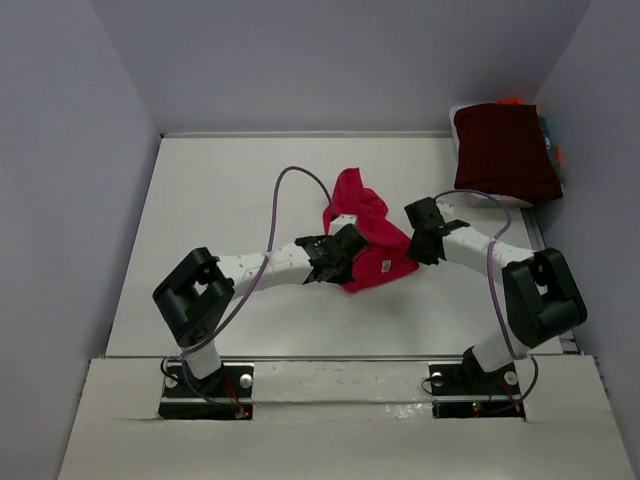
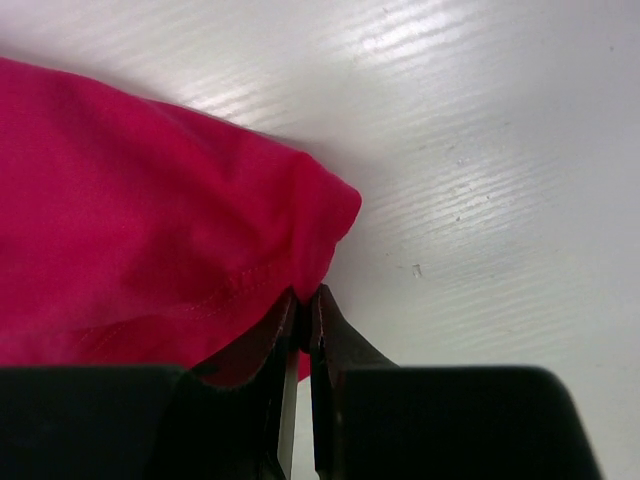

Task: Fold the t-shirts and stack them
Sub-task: Flatten out the tshirt

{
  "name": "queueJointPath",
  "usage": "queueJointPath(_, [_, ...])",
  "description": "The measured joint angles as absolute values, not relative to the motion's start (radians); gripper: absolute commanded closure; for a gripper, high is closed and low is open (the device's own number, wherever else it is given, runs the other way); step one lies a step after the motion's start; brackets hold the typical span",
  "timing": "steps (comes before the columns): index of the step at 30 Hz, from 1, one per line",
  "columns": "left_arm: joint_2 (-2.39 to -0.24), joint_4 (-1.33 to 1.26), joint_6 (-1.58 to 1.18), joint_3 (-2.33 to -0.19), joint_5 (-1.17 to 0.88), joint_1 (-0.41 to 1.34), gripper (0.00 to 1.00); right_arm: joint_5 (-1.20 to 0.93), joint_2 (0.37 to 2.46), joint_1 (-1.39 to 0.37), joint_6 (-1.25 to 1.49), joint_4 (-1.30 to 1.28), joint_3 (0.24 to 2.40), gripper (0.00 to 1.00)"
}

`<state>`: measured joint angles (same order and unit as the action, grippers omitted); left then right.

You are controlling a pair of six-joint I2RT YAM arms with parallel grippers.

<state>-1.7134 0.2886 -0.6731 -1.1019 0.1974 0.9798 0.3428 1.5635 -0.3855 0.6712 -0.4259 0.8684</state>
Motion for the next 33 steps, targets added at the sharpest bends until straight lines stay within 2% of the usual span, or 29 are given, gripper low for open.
queueJointPath(10, [-1.68,0.432,-0.647,-1.334,0.425,0.98,0.94,0.254,1.463,-0.385,0.56,-0.439,1.011,0.93])
queueJointPath(18, [-1.678,0.548,-0.61,-1.588,0.661,0.974,0.94,0.194,1.365,-0.385,0.46,-0.435,1.258,0.93])
queueJointPath(33, [-1.461,0.635,-0.512,-1.65,0.937,0.934,0.94,0.138,1.3,-0.387,0.38,-0.445,1.486,0.93])
